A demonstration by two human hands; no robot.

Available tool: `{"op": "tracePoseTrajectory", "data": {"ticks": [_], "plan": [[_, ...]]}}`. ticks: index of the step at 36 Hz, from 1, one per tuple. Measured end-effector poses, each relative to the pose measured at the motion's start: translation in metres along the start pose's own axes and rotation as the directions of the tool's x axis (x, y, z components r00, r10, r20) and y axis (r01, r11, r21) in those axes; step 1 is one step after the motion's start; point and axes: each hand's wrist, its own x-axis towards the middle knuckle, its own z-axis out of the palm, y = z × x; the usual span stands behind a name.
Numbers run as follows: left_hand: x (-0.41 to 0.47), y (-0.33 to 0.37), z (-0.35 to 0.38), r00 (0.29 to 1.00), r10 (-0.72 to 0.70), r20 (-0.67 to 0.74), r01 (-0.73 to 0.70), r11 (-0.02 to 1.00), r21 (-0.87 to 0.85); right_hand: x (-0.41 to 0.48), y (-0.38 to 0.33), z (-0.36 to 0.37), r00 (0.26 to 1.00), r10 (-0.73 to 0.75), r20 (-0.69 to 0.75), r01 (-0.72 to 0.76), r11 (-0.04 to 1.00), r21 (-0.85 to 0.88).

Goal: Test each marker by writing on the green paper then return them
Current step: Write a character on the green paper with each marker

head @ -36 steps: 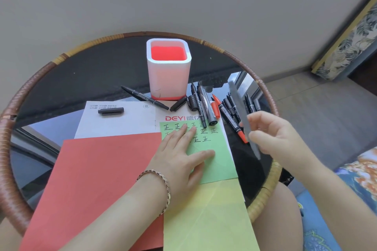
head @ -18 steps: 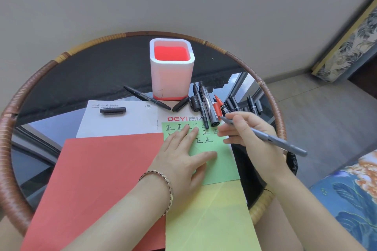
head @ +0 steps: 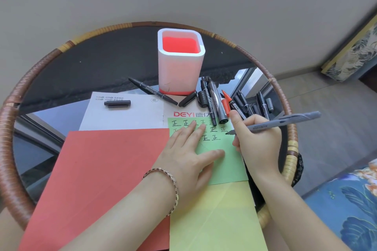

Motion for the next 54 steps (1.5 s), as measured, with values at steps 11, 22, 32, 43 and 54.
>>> {"op": "tracePoseTrajectory", "data": {"ticks": [11,22,32,43,54], "plan": [[-0.0007,-0.0006,0.0013,1.0,0.0,-0.006,0.0,1.0,-0.018,0.001,0.0037,0.0006,0.999,-0.047,-0.011,0.046,0.995,-0.087],[0.0,-0.0006,0.0022,1.0,-0.001,0.0,0.001,0.999,-0.038,0.0024,0.0059,0.0009,0.995,-0.072,0.067,0.077,0.994,-0.078],[-0.0007,0.0002,0.0006,1.0,-0.007,0.007,0.007,1.0,-0.024,0.0032,0.0062,0.0016,0.997,-0.071,0.009,0.071,0.991,-0.115],[-0.0003,0.0003,0.0004,1.0,-0.008,0.0,0.008,0.999,-0.031,0.0014,0.0043,0.0008,0.998,-0.059,0.025,0.062,0.989,-0.134],[-0.0005,0.0001,0.0,1.0,-0.018,-0.017,0.017,0.998,-0.067,0.0017,0.0033,0.0011,0.996,-0.084,0.007,0.084,0.987,-0.139]]}}
